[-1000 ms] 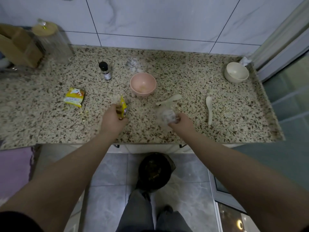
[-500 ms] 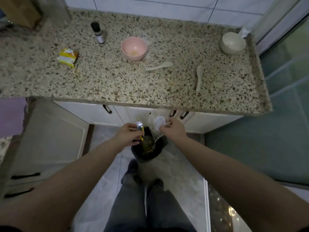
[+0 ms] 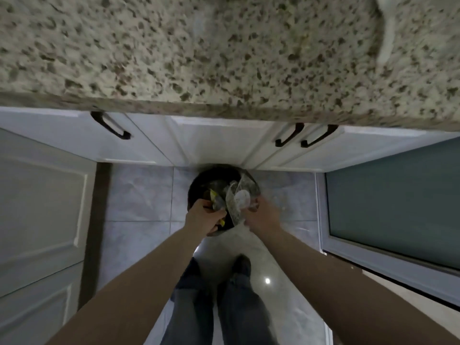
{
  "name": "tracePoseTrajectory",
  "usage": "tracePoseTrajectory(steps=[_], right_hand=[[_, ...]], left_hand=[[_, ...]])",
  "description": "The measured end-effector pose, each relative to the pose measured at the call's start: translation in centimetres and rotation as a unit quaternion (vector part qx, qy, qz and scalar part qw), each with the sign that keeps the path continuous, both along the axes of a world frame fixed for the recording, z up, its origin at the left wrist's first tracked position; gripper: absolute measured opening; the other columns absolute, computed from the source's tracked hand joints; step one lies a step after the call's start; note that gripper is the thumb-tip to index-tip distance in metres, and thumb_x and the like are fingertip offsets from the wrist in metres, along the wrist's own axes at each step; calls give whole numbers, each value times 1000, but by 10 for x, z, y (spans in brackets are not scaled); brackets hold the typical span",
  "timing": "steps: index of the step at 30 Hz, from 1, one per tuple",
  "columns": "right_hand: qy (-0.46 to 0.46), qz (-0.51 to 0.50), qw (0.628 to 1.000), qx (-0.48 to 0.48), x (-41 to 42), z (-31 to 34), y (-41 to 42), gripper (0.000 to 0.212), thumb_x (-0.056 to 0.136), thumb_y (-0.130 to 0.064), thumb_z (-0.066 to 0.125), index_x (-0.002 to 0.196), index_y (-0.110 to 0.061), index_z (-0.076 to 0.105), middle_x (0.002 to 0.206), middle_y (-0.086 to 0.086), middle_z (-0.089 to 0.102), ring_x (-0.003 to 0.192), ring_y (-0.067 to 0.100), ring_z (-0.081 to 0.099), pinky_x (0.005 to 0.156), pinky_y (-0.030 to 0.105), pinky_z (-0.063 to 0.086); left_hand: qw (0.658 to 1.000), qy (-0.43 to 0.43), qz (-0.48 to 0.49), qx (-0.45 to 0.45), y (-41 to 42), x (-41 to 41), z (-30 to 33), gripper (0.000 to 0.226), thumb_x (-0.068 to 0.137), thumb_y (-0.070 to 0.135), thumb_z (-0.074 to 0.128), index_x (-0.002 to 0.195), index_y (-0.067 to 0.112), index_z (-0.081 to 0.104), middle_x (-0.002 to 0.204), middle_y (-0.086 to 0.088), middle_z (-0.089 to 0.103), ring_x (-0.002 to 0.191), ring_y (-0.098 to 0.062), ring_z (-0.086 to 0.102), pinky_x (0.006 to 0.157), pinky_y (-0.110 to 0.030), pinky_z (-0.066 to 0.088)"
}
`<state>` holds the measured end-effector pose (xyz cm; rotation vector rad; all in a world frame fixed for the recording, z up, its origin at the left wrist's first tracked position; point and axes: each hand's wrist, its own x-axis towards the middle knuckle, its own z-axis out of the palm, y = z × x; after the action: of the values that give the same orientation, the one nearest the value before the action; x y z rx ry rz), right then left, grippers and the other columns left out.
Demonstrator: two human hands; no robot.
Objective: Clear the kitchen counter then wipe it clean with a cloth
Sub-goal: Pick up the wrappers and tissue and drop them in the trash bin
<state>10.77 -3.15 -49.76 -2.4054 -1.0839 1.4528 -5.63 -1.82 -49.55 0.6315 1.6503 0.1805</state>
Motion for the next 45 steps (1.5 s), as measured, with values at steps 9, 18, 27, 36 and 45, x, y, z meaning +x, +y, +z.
tracePoseTrajectory(steps=[9,18,27,36,45], right_hand=[[115,-132,977,-119,-21,-124,17,75,81,-28,76,145,-24,38,126,14,57,94,30,69,58,36,61],[128,-97,982,-101,-27,-43,-1,32,88,-8,65,118,-16,59,102,14,68,87,26,68,73,38,61],[182,-27,982,54,-51,162,11,9,83,-6,74,88,-10,67,79,7,67,74,20,65,78,40,60],[240,4,957,162,-70,341,43,12,92,1,59,97,2,70,86,13,67,73,20,64,63,22,55],[288,63,938,185,-128,377,80,14,90,2,63,84,-9,68,81,12,68,76,22,67,76,31,53]], left_hand=[[999,-18,29,-26,18,-1,-137,46,88,17,72,128,4,54,120,-15,63,100,-28,65,80,-39,59],[999,28,21,11,-4,-31,-55,5,90,10,67,89,15,68,81,-7,69,64,-13,64,57,-22,52],[994,6,62,91,-8,-49,149,18,90,19,70,76,8,67,65,-6,64,56,-15,55,49,-21,45],[970,29,74,229,-7,-62,331,32,95,18,62,64,8,62,46,0,56,32,-8,46,37,-16,37],[945,71,124,294,10,-134,361,16,88,3,64,76,14,65,69,-3,63,60,-16,57,47,-21,38]])
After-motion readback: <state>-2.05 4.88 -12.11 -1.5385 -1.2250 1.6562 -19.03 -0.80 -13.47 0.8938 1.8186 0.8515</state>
